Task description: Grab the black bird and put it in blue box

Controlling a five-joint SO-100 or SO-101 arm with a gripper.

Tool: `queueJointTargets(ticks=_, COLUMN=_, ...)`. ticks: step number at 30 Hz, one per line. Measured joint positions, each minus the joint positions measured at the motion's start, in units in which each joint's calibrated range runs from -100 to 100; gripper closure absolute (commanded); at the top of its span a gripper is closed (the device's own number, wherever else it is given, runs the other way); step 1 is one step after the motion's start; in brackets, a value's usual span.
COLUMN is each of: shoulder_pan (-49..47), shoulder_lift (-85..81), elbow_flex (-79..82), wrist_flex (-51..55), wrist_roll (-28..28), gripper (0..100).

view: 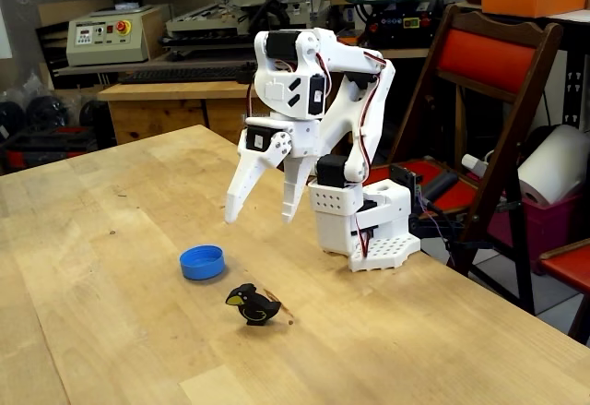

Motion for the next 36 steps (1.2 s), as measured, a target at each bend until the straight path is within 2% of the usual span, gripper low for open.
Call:
queueJointTargets(ticks=16, shoulder_pan=0.00, shoulder_lift=-3.86, elbow_flex=13.64, wrist_flex=-12.71, wrist_roll=0.00, gripper=62)
queueJointTargets(ticks=21, shoulder_pan=0.00, shoulder_lift=-4.12, elbow_flex=14.33, wrist_flex=-13.19, wrist_roll=0.15, gripper=62)
queueJointTargets(ticks=29, shoulder_pan=0.00, shoulder_lift=-4.12, elbow_flex=14.33, wrist_flex=-13.19, wrist_roll=4.59, gripper=62)
queueJointTargets(ticks=36, shoulder_pan=-0.07, shoulder_lift=-3.86, elbow_flex=14.33, wrist_flex=-13.19, wrist_roll=6.11, gripper=62)
